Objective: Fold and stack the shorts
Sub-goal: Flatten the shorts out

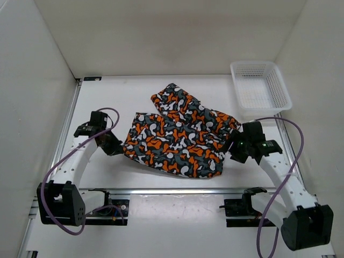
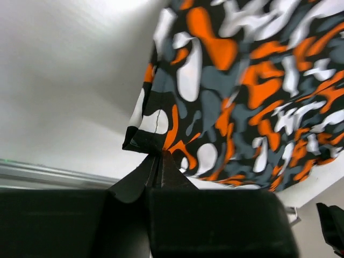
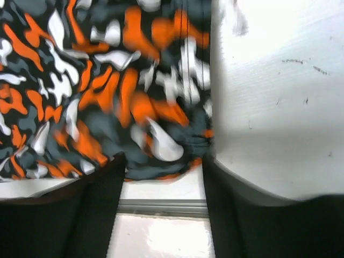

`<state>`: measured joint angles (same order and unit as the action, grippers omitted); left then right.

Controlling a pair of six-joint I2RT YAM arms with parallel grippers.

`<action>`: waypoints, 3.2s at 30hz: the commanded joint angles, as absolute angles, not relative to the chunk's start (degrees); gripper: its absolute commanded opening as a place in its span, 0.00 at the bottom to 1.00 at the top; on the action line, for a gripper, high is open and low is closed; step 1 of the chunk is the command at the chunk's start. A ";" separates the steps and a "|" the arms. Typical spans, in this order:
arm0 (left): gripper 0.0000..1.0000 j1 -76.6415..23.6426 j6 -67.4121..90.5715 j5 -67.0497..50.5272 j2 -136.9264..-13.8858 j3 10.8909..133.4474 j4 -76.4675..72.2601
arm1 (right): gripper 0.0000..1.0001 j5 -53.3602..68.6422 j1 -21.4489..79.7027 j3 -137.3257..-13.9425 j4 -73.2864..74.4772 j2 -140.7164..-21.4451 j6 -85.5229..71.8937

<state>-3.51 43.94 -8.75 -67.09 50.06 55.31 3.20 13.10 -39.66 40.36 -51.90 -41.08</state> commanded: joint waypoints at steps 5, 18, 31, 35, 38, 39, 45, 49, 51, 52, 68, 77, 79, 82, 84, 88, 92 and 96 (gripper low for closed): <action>0.10 -3.60 43.59 -6.24 -65.92 53.96 50.89 | 0.78 11.68 12.22 -37.56 37.54 -58.45 -42.61; 0.10 -4.13 43.59 -5.19 -66.45 53.96 50.89 | 0.73 24.96 11.16 -13.03 30.33 -39.21 -68.62; 0.10 -4.13 44.12 -5.19 -66.97 55.11 51.41 | 0.12 14.18 11.16 -16.14 18.63 -48.94 -66.91; 0.10 -4.13 44.12 -4.66 -67.67 60.54 52.81 | 0.00 8.89 11.16 -28.77 22.24 -53.25 -58.48; 0.10 -4.13 43.07 -3.26 -70.30 70.72 54.75 | 0.00 8.87 8.79 -43.69 24.42 -59.75 -47.87; 0.10 -4.13 43.07 -3.25 -71.27 74.15 56.84 | 0.00 9.92 8.79 -48.47 25.39 -64.38 -44.94; 0.10 -2.02 42.54 -3.86 -78.48 104.82 63.18 | 0.00 15.37 9.57 -85.10 42.26 -75.67 -27.35; 0.10 1.84 42.54 -3.87 -76.30 119.24 65.22 | 0.00 23.61 9.58 -94.91 45.26 -72.43 -25.05; 0.10 2.46 42.54 -2.65 -72.70 121.89 63.99 | 0.00 26.35 9.58 -99.64 46.58 -69.97 -24.26; 0.10 2.46 42.54 -2.64 -71.73 123.21 63.98 | 0.00 27.93 9.58 -100.97 46.58 -69.18 -24.26; 0.10 2.46 39.37 9.23 -62.58 146.60 65.22 | 0.00 44.74 10.20 -111.80 42.98 -54.32 -25.05; 0.10 2.46 36.21 8.61 -68.11 139.86 64.70 | 0.00 35.78 10.20 -100.06 44.65 -54.32 -24.44; 0.10 2.46 35.60 8.00 -70.73 133.46 63.99 | 0.00 30.43 10.20 -96.00 44.65 -55.63 -23.91; 0.10 2.46 34.37 6.34 -73.90 127.18 60.65 | 0.00 24.87 10.20 -87.56 43.15 -57.74 -22.15; 0.10 2.46 33.57 5.81 -78.29 123.23 59.33 | 0.00 21.19 10.20 -81.51 40.35 -60.88 -21.01; 0.10 3.08 31.99 4.49 -89.10 121.99 58.01 | 0.00 18.47 10.20 -75.94 35.08 -69.94 -21.01; 0.10 4.21 30.15 3.96 -101.58 127.25 58.01 | 0.00 15.57 10.20 -77.60 30.59 -81.71 -21.53; 0.10 4.83 29.62 3.96 -114.22 136.46 60.02 | 0.00 14.24 9.15 -86.20 30.06 -97.95 -22.23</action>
<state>1.45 32.34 -2.72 -113.06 128.09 62.61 21.43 11.27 -80.44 30.92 -91.81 -24.43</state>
